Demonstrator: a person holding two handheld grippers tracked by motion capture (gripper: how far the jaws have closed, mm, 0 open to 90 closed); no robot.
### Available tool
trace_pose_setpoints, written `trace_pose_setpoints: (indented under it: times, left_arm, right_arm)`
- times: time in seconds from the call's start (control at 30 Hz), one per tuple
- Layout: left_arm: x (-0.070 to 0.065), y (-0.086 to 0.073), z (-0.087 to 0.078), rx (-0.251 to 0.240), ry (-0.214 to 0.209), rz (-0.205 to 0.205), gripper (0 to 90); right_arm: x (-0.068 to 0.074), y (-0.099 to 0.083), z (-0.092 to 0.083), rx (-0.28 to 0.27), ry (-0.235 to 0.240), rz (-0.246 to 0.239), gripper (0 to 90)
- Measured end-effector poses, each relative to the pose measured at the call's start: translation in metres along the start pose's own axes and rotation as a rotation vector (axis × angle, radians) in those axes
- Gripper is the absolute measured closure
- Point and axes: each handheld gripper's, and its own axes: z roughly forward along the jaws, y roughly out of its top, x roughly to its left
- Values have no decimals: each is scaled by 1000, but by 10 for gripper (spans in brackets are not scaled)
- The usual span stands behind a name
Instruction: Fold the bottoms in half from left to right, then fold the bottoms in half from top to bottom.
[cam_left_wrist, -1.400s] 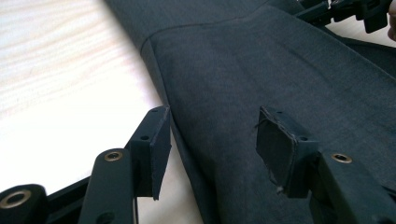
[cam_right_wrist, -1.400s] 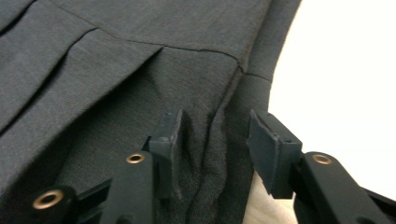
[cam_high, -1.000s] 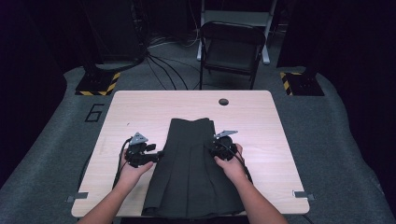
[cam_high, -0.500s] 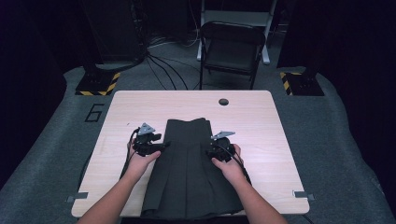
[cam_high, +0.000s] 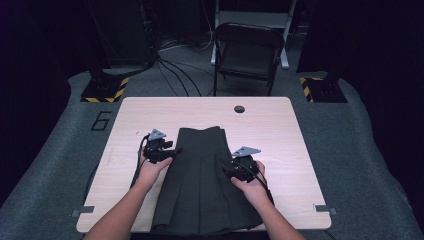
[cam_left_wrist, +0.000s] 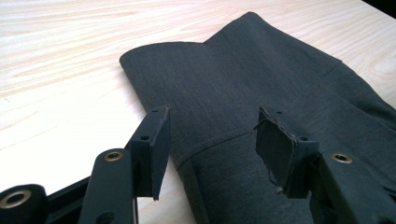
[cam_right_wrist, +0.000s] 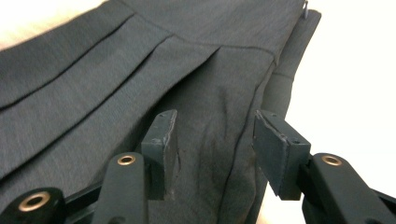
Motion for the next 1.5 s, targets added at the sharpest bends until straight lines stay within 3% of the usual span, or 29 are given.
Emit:
trace_pose_setpoints:
  times: [0.17,0.33,0.57,0.73,0.83,0.87,1.07,1.23,1.33,1.43,1.5]
  left_arm:
    - [0,6,1,3,-3,6,442]
    - [1,10,7,8,5,-3,431]
    - [2,8,12,25,19,-14,431]
    - [5,6,20,29,20,-14,429]
    - [7,5,24,35,24,-26,427]
    - [6,5,26,29,28,-48,426]
    - [7,-1,37,61,35,-46,410]
    - [7,-3,43,58,58,-67,386]
    - [7,-5,46,57,60,-75,381]
    - [7,-6,49,73,57,-58,380]
    - [6,-7,50,73,60,-69,378]
  right_arm:
    - [0,0,-4,11,13,-30,451]
    - [-1,-10,-7,-39,22,6,415]
    - [9,-15,0,-9,19,-10,413]
    - [15,-22,12,64,-68,-88,479]
    - [12,-24,13,73,-68,-82,535]
    - [12,-25,12,79,-68,-73,548]
    - [9,-26,12,80,-55,-64,603]
    - [10,-27,11,83,-60,-79,611]
    - [9,-27,11,82,-52,-62,610]
    - [9,-28,11,82,-52,-49,610]
    - [8,-28,11,77,-53,-58,609]
